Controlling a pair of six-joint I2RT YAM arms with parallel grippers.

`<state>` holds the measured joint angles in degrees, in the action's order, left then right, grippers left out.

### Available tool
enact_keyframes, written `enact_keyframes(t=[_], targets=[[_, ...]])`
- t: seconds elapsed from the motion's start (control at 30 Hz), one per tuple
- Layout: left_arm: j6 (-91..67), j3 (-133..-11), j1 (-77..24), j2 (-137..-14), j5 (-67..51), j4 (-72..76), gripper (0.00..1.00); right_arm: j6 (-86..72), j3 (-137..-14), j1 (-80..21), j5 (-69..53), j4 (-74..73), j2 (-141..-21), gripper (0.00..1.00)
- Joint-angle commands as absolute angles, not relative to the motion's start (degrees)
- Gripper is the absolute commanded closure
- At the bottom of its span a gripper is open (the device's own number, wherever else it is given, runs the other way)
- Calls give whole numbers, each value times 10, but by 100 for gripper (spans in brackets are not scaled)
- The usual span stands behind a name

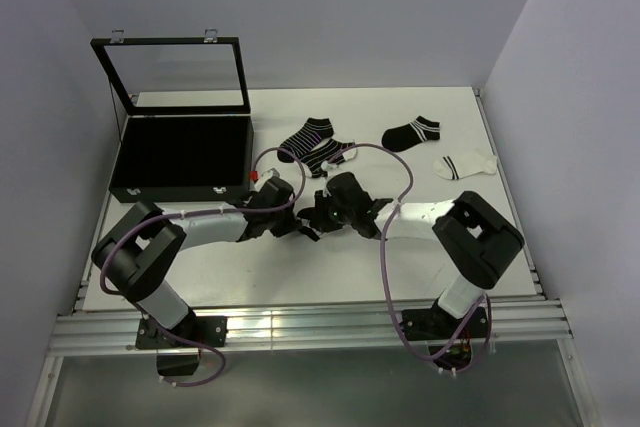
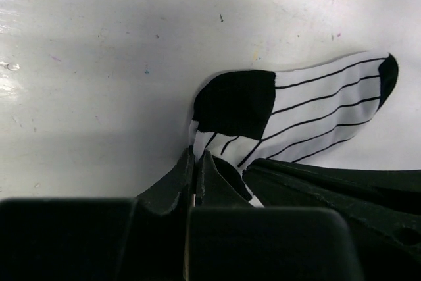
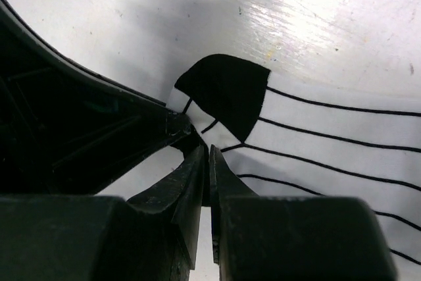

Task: Roll the socks
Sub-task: Roll the sock at the center of the board.

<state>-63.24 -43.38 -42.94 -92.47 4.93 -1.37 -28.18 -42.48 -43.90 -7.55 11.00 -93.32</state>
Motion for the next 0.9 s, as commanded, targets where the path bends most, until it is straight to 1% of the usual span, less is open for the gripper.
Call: enact_keyframes(t=[0.0, 0.47, 0.87], targets=[[-605, -461, -432, -933, 54, -40, 100, -308, -455, -443, -83, 151, -948, 85], [-571, -492, -433, -947, 50, -84, 100, -332, -484, -443, -115, 178, -1006, 87], [-550, -509, -434, -934, 43, -99, 100, -354, -494, -438, -138, 170, -1063, 87]])
